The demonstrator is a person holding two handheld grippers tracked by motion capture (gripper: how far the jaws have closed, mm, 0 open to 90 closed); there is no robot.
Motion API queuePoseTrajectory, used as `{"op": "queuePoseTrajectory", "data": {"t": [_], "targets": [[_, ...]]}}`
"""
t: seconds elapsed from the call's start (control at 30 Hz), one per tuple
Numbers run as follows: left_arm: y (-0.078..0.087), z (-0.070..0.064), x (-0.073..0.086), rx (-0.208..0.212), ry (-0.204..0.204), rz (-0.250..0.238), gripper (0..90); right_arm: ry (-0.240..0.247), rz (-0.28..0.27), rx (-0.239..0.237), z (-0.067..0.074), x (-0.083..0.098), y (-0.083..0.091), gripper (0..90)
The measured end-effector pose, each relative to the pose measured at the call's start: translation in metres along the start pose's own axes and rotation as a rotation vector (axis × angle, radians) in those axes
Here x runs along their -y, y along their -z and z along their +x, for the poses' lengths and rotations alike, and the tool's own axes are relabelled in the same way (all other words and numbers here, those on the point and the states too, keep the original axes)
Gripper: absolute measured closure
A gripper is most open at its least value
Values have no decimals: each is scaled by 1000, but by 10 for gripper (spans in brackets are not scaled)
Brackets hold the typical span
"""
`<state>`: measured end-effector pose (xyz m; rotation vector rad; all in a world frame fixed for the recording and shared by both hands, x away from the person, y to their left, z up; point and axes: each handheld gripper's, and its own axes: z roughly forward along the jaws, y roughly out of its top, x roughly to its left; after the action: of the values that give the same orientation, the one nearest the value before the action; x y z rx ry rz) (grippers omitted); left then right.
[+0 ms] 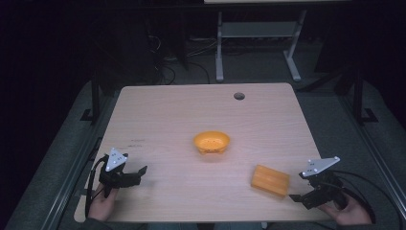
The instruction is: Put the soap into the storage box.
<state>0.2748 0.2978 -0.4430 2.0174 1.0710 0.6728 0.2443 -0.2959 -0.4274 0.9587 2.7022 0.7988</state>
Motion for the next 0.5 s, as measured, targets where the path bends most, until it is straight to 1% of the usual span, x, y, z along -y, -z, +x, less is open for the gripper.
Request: {"op": "queuePoseTrajectory", "data": {"t": [0.17,0.23,0.3,0.33,0.37,0.43,0.47,0.5], "targets": [[0,-1,1,-2,-1,7,142,8,0,-7,-2,-5,0,144],[0,0,1,0,5,4,142,12,5,-9,-2,-9,0,144],[1,0,2,-2,-4,4,142,18,7,-11,-1,-11,0,143],[2,0,3,0,3,2,142,21,9,-16,0,-13,-1,144],[3,0,3,0,2,3,142,34,15,-12,2,-18,-2,143],[4,1,2,-2,3,-4,142,38,16,-16,3,-21,-2,144],[5,0,2,-3,8,-7,142,47,20,-17,4,-23,-3,143],[6,0,2,-5,3,-8,142,52,25,-22,5,-27,-4,143]]}}
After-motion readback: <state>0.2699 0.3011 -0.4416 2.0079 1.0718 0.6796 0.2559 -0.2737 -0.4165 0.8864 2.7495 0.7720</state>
